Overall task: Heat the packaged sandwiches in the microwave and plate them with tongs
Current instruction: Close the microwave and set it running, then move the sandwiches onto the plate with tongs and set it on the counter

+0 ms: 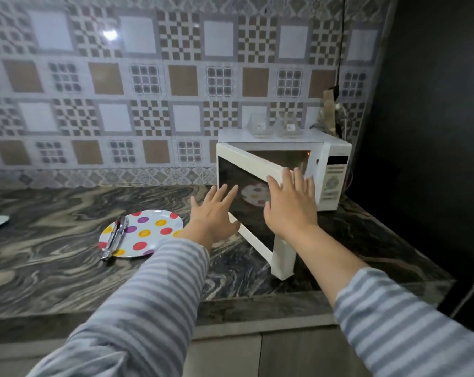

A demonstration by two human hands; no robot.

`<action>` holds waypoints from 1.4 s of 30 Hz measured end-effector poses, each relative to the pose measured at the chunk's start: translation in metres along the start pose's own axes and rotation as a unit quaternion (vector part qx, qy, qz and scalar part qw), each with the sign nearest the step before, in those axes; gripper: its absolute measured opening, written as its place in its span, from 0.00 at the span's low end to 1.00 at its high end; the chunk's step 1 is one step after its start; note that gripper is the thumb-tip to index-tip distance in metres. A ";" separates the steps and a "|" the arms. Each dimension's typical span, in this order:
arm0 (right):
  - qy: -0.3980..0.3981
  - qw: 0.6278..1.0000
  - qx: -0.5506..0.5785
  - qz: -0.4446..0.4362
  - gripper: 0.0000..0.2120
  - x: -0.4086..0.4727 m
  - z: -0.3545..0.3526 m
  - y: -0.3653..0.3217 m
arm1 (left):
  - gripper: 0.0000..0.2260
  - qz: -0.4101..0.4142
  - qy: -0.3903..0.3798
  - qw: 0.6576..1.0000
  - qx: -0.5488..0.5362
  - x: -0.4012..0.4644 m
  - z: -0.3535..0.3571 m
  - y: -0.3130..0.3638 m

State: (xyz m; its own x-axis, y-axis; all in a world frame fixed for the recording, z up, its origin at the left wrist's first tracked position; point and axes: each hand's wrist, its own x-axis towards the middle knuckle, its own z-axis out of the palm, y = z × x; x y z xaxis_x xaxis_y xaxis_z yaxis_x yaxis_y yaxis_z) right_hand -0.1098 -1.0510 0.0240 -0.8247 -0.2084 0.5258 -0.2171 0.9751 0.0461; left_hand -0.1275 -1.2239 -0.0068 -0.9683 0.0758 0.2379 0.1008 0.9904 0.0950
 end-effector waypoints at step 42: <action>-0.271 0.936 0.194 0.117 0.25 0.038 0.251 -0.269 | 0.26 -0.317 -0.063 0.932 -0.166 -0.048 0.126 -0.334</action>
State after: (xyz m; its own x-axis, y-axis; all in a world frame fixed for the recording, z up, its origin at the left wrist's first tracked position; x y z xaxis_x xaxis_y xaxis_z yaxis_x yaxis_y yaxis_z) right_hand -0.2136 -1.3400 -0.1821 -0.9942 -0.1033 -0.0292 -0.0843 0.9197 -0.3834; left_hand -0.1434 -1.5441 -0.1720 -0.8746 -0.4780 -0.0807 -0.4550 0.7522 0.4767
